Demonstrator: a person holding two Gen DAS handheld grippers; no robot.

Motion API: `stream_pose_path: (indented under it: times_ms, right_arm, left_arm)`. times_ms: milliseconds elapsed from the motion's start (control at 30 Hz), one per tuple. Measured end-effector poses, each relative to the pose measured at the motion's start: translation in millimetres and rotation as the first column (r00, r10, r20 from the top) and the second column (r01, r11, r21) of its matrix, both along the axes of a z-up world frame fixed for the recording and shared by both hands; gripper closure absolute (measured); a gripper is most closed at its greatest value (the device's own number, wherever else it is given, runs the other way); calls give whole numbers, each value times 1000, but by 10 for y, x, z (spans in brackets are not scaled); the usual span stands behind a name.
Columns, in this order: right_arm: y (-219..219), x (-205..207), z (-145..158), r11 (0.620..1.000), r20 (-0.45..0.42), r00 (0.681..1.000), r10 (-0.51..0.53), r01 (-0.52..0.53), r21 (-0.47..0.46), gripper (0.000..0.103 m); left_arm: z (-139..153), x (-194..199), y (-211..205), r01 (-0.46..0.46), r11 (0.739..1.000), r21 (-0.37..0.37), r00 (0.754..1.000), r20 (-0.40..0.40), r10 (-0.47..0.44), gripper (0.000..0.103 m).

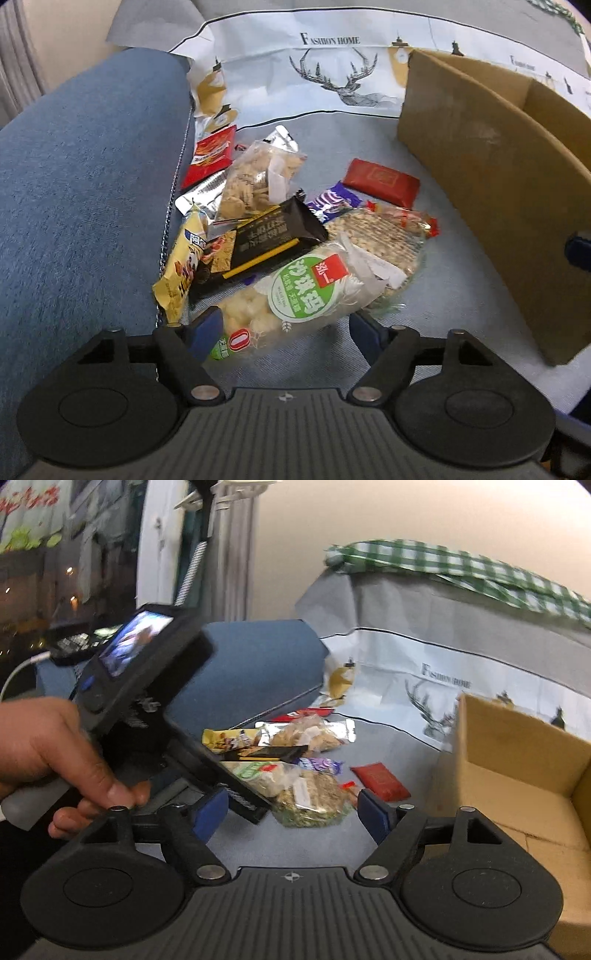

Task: Organize snacks
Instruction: 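Move both tools toward the snack pile beside the box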

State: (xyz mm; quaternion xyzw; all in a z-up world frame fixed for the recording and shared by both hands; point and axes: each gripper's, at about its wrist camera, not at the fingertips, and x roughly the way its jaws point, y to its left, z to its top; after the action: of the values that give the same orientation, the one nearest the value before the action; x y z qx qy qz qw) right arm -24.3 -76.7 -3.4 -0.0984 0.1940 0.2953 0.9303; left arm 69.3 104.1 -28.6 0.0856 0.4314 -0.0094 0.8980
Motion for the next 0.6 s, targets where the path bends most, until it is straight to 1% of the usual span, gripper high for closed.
stream_pose_path:
  times_ms: [133, 200, 233, 267, 333, 400, 433, 467, 533, 600]
  right_arm:
    - [102, 52, -69, 998, 54, 998, -29, 32, -48, 23]
    - [125, 64, -90, 997, 75, 997, -31, 36, -67, 22]
    - [139, 70, -102, 996, 83, 996, -31, 38, -77, 21]
    - [152, 82, -118, 996, 85, 996, -29, 36, -85, 19]
    - [181, 94, -152, 995, 84, 996, -15, 23, -93, 18]
    - [227, 111, -199, 994, 93, 996, -4, 15, -110, 17]
    - [261, 137, -230, 993, 92, 996, 1, 10, -117, 17]
    - [289, 170, -256, 993, 87, 996, 0, 10, -117, 16]
    - [345, 273, -313, 994, 63, 998, -13, 20, -108, 16]
    - [373, 403, -367, 995, 39, 999, -33, 37, -97, 15]
  left_arm:
    - [0, 38, 26, -21, 1000, -2, 1000, 13, 21, 27]
    - [14, 48, 53, -38, 999, -15, 999, 26, 39, 33]
    - [26, 43, 80, -52, 998, -29, 998, 34, 53, 39]
    - [42, 38, 111, -68, 997, -46, 997, 45, 70, 50]
    - [77, 9, 172, -93, 992, -82, 993, 70, 99, 57]
    - [120, -36, 183, -93, 990, -106, 989, 108, 105, 78]
    - [141, -61, 203, -102, 988, -113, 985, 125, 116, 97]
    - [159, -82, 223, -107, 986, -124, 983, 139, 124, 102]
    - [199, -119, 252, -97, 984, -150, 978, 167, 122, 102]
    - [213, -123, 250, -102, 983, -152, 977, 170, 128, 102]
